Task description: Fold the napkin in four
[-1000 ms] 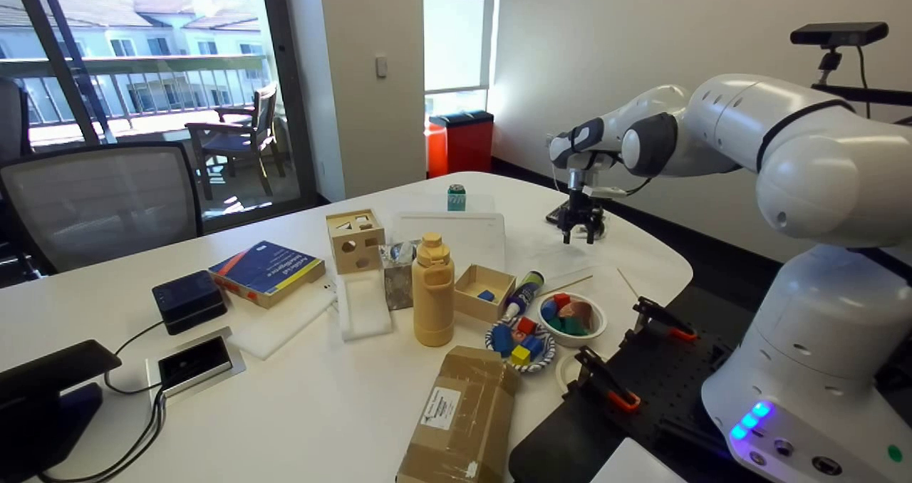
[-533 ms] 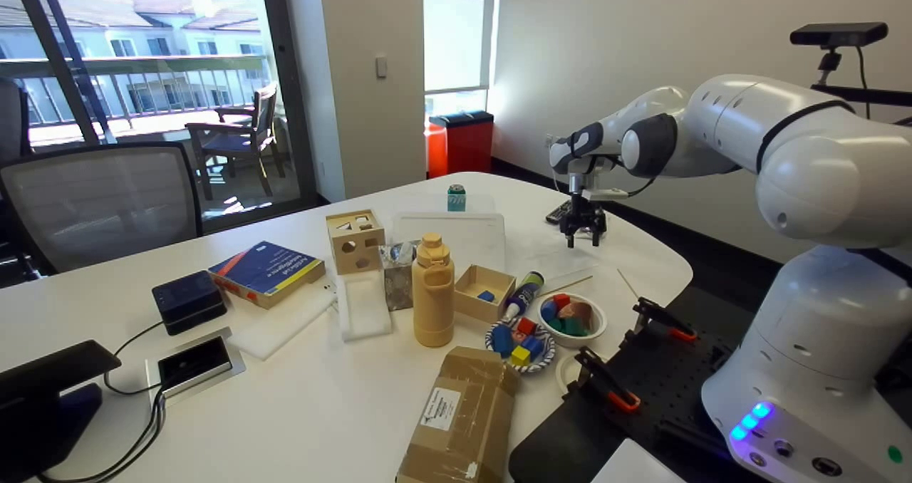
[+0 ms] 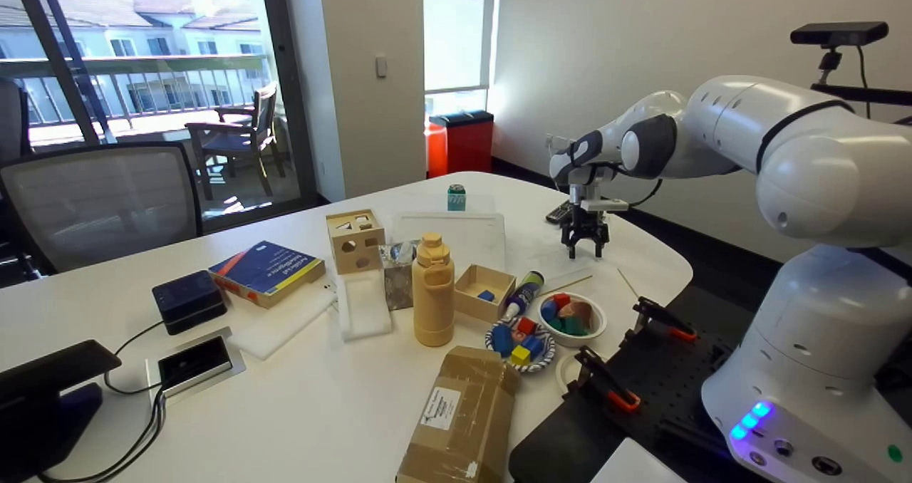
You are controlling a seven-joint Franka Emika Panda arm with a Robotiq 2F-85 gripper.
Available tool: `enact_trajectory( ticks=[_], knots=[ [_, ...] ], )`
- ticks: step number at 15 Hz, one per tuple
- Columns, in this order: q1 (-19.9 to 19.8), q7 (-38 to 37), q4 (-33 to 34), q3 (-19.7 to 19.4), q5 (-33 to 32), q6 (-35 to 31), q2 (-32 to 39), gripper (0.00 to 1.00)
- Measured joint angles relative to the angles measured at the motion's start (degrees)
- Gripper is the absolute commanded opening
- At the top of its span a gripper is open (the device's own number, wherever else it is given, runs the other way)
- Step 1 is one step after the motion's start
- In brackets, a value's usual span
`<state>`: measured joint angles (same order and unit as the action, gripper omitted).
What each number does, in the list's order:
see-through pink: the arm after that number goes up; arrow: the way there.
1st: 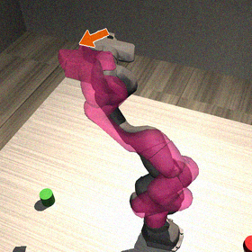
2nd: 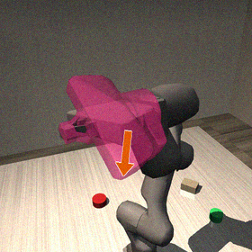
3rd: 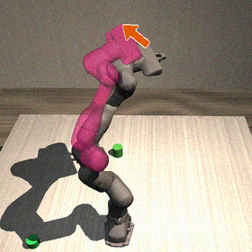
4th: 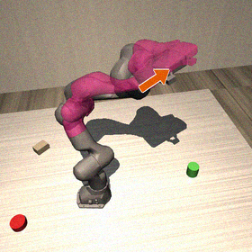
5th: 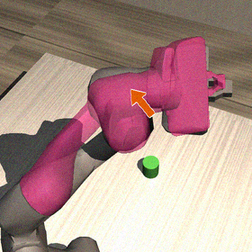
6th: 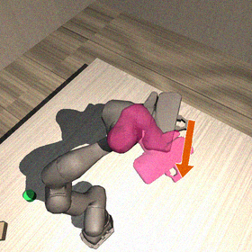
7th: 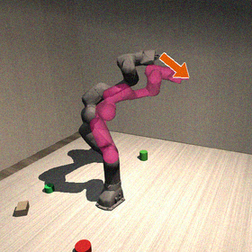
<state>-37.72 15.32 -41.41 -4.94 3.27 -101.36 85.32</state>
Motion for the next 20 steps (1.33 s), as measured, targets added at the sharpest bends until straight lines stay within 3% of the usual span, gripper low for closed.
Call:
enact_trajectory(
  ticks=[10, 15, 20],
  knots=[
    [0.0, 0.0, 0.1, -1.7, -1.4, -1.2, -0.1, 0.00],
    [0.6, 0.0, 0.2, -1.5, -1.9, -1.6, -0.1, 0.00],
    [5.6, -1.2, 1.2, -1.8, -3.8, -3.3, -0.2, 0.00]
  ],
)
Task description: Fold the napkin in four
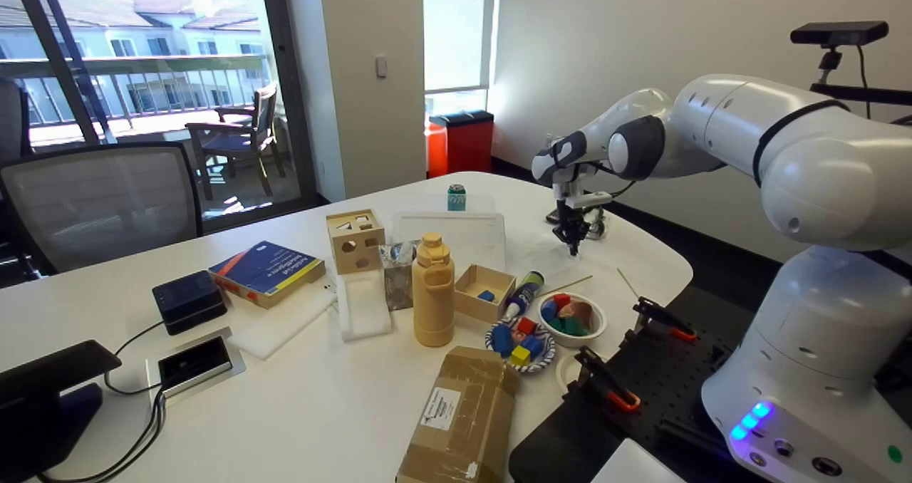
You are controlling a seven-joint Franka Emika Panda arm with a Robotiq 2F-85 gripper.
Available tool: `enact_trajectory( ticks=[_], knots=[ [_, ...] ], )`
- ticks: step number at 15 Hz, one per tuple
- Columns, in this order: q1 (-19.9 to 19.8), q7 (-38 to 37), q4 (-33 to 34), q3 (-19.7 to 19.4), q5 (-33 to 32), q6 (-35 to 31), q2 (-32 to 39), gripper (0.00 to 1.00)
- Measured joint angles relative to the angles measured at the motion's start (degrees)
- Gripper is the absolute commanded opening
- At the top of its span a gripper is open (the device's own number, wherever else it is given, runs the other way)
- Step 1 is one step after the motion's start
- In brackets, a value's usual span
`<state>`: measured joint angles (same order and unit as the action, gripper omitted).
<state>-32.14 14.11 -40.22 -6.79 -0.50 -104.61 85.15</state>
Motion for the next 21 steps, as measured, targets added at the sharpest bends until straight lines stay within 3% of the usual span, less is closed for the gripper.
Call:
enact_trajectory(
  ticks=[8, 21],
  knots=[
    [10.6, -12.4, -1.2, -7.2, -11.7, -3.7, 0.1, 0.00],
    [18.9, -24.5, -7.0, -13.4, -25.9, -18.0, 0.3, 0.00]
  ],
)
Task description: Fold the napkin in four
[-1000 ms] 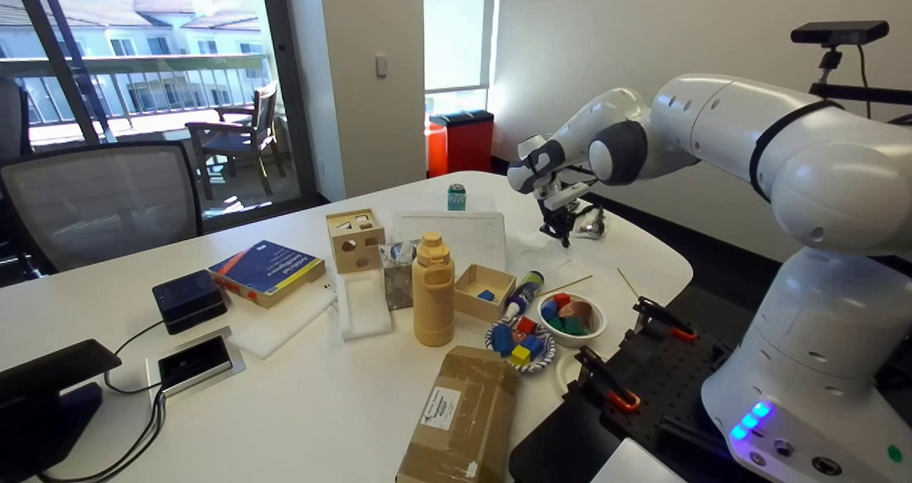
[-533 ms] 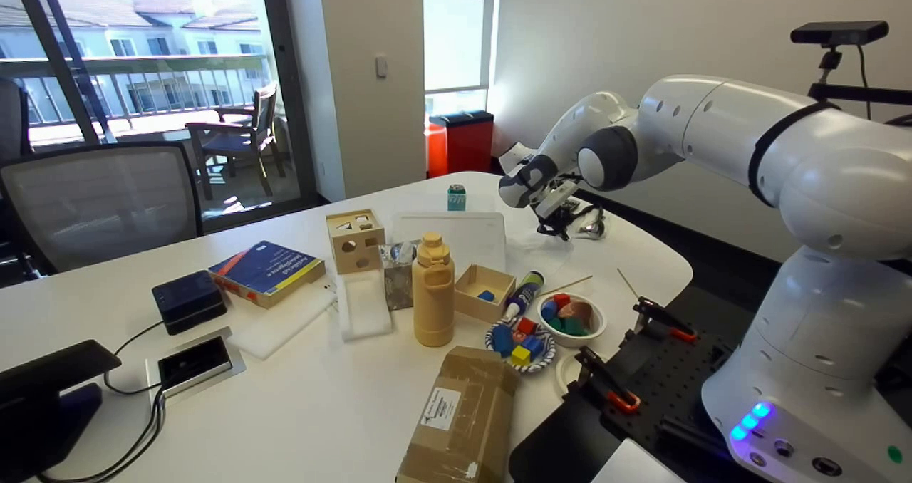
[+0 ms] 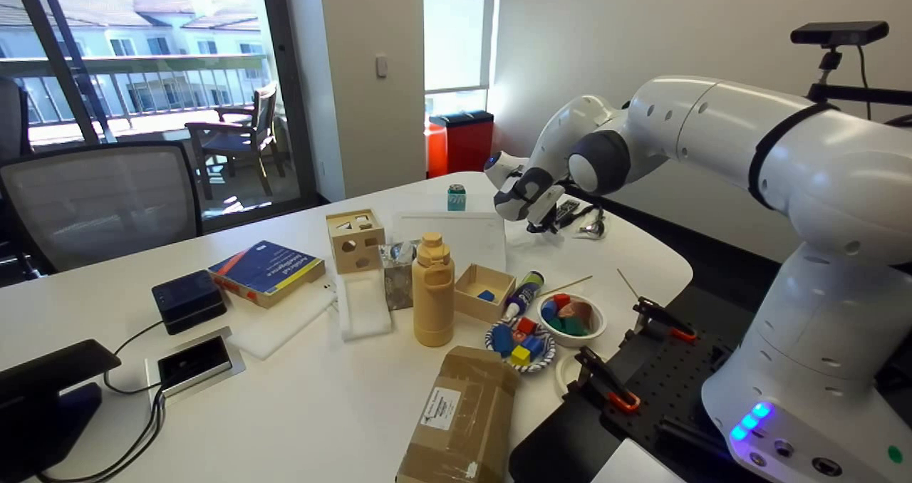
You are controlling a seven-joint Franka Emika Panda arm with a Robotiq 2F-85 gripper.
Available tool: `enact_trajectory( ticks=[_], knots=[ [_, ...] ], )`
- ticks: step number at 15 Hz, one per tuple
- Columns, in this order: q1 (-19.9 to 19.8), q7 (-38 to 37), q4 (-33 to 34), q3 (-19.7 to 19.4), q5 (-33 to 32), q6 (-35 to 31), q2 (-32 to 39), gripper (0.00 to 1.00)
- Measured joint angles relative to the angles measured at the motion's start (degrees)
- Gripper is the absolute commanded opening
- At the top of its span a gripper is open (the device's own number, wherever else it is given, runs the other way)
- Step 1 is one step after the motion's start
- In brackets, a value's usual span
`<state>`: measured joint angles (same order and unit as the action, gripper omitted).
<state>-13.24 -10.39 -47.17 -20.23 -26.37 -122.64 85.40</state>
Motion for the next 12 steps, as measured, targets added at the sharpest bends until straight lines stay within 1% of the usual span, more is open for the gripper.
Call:
enact_trajectory(
  ticks=[3, 4, 6, 7, 12],
  knots=[
    [1.0, -2.6, -1.2, -1.7, -1.8, -2.0, 0.0, 0.00],
    [0.7, -1.6, -1.2, -1.1, -1.1, -1.6, -0.1, 0.01],
    [-0.7, 3.5, -1.2, 1.5, 0.8, -0.6, -0.9, 0.01],
    [-1.1, 4.6, -1.2, 2.2, 1.0, -0.4, -1.4, 0.01],
    [-1.5, 5.5, -1.2, 2.7, 1.1, -0.3, -1.8, 0.00]
  ],
)
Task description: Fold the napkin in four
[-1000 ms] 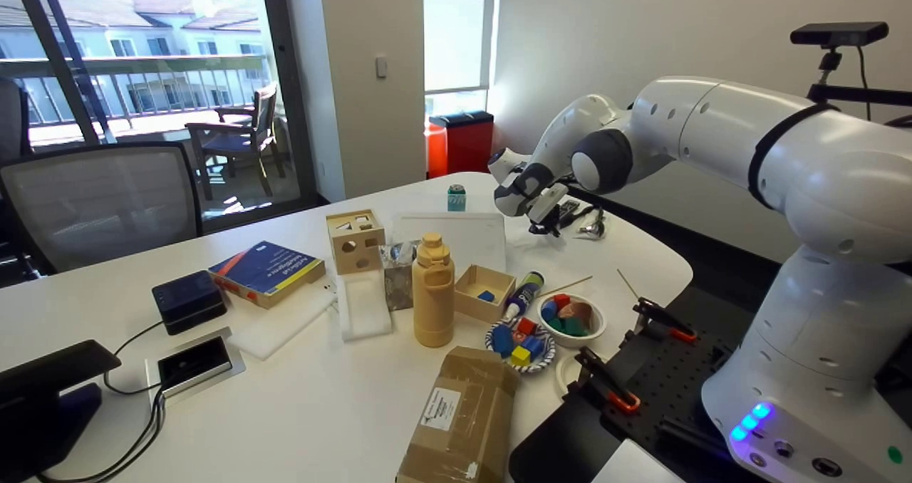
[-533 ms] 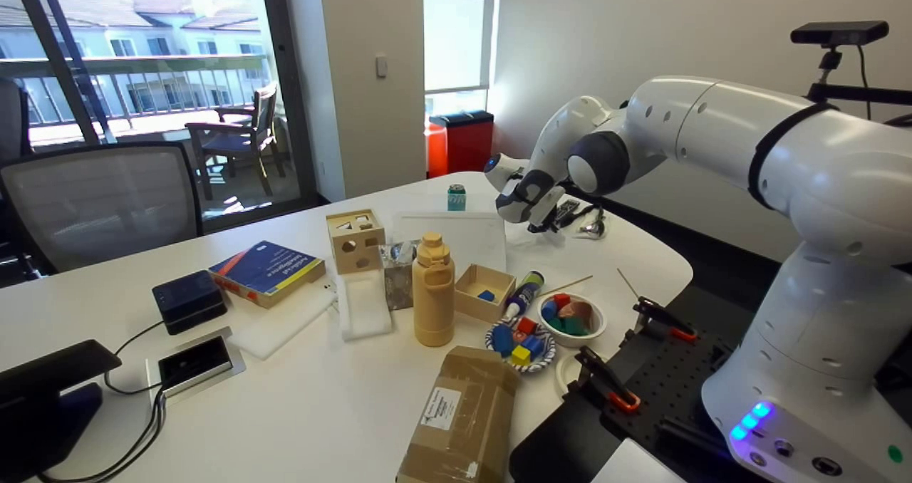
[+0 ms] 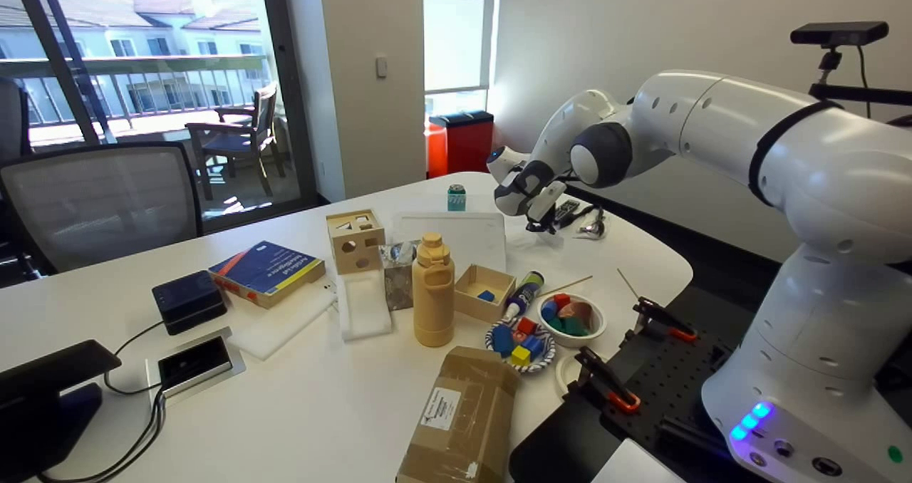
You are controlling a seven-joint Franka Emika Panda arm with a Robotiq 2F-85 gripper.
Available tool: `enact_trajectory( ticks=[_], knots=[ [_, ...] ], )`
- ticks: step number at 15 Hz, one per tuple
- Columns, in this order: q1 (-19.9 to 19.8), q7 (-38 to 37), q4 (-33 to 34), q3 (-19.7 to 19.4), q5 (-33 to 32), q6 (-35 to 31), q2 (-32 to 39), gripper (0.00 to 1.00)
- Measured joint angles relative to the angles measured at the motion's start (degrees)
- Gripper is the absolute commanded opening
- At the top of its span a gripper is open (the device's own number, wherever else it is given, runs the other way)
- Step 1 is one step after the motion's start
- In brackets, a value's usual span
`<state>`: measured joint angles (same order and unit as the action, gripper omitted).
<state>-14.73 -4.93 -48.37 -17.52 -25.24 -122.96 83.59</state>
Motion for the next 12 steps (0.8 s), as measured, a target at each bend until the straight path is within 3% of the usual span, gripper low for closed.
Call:
enact_trajectory(
  ticks=[3, 6, 9, 12],
  knots=[
    [0.8, -4.5, -0.7, -1.2, -1.5, -4.2, 0.3, 0.00],
    [4.4, -16.0, -5.0, -5.9, -5.4, -13.3, 1.0, 0.00],
    [11.5, -29.1, -12.6, -15.5, -5.8, -23.6, 2.2, 0.00],
    [21.3, -42.1, -23.5, -26.9, -5.7, -33.7, 2.8, 0.00]
  ],
)
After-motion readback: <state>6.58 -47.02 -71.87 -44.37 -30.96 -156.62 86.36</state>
